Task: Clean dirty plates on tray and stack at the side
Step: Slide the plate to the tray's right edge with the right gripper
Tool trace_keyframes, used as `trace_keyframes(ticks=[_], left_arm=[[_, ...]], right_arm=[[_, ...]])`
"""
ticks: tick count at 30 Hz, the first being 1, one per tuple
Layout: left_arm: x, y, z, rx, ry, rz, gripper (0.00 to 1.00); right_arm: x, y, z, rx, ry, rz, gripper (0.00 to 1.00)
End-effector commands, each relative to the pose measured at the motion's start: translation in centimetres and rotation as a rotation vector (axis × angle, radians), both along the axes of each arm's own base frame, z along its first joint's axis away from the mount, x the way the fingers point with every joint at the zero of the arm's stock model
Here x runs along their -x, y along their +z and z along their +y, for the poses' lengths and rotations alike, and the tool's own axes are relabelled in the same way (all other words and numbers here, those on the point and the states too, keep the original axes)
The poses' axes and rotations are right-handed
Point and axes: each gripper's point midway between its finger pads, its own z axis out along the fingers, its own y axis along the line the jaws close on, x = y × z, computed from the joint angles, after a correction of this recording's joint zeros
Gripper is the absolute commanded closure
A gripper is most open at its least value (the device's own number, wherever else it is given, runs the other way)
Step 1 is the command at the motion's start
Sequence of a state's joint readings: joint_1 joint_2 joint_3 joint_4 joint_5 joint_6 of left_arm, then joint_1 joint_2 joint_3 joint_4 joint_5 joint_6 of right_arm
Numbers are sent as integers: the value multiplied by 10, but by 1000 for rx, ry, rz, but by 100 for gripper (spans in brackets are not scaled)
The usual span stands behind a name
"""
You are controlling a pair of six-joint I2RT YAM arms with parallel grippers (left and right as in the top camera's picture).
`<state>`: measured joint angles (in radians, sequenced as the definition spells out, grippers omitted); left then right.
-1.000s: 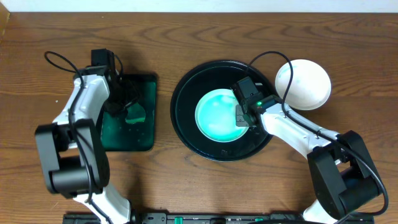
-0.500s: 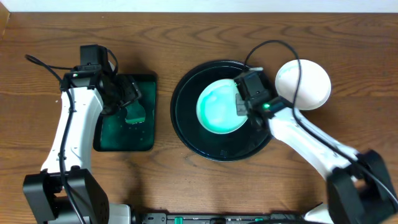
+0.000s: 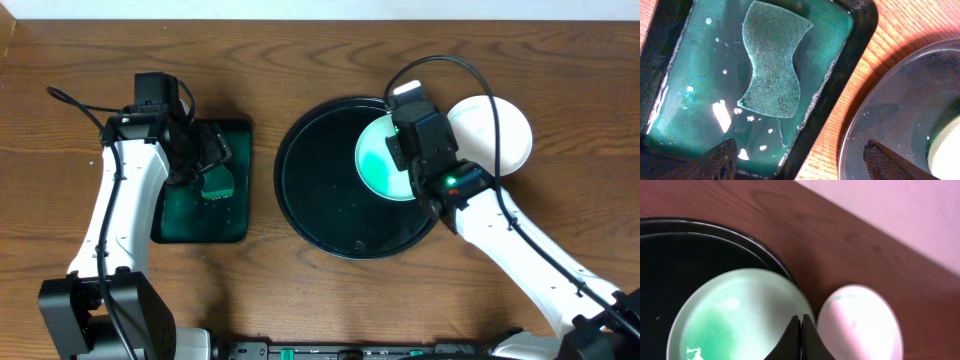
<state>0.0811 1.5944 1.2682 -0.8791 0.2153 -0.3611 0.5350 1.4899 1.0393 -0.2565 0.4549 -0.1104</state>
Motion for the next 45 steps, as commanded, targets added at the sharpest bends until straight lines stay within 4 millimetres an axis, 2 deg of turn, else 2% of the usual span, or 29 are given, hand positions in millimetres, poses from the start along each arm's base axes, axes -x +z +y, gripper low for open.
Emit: trace_keyframes(ticks=[1,2,3,6,9,11,13,14,15,16,17,18,19,20,21,22,24,25,26,30,33,35,39,42,44,45], left_arm=[[-2,5,-3,4,-19,-15,19],[-2,5,-3,4,-19,-15,19],[-2,5,-3,4,-19,-15,19],[-2,5,-3,4,-19,-14,19],[-1,5,-3,4,-19,-12,19],[-1,5,-3,4,-19,-11,19],[0,5,-3,4,-19,-8,18],[0,5,-3,4,-19,-8,19],[0,5,-3,4,-19,-8,19],[0,5,-3,4,-19,-8,19],[0,5,-3,4,-19,-8,19],[0,5,-3,4,-19,-8,19],[0,5,-3,4,-19,-8,19],[0,4,-3,4,-19,-7,19],[0,4,-3,4,-19,-6,18],[0,4,-3,4,-19,-4,18],[2,2,-3,5,-19,0,18],[2,1,-3,5,-19,2,18],[3,1,-3,5,-19,5,18],[3,0,-3,5,-19,6,18],[3,0,-3,5,-19,6,18],[3,0,-3,5,-19,6,18],[3,0,-3,5,-19,7,18],[4,0,-3,5,-19,8,18],[4,0,-3,5,-19,11,18],[4,0,-3,5,-19,11,18]], right_arm=[[9,20,16,87,107,-49,99],[12,19,18,37,76,-41,98],[16,16,16,-34,21,-23,93],[30,-11,-6,-301,-280,85,71],[44,-46,-31,-448,-522,215,68],[50,-65,-32,-482,-535,323,53],[55,-78,-29,-512,-526,406,51],[56,-82,-25,-514,-495,443,37],[56,-86,-21,-516,-472,464,16],[55,-89,-19,-517,-461,474,1],[55,-93,-19,-514,-467,480,6],[54,-98,-20,-528,-502,485,36],[55,-102,-23,-555,-556,492,50],[56,-107,-26,-576,-606,500,50],[57,-113,-30,-591,-658,512,45],[59,-121,-35,-609,-728,526,46],[60,-135,-43,-624,-814,545,58],[61,-141,-46,-631,-855,552,58],[61,-148,-50,-635,-887,562,53],[60,-163,-60,-634,-950,575,53],[56,-164,-62,-642,-954,566,53],[51,-163,-62,-649,-939,549,56],[36,-163,-56,-683,-901,509,52],[33,-174,-54,-681,-902,519,51],[35,-186,-54,-669,-918,535,44],[35,-189,-55,-665,-921,539,43]])
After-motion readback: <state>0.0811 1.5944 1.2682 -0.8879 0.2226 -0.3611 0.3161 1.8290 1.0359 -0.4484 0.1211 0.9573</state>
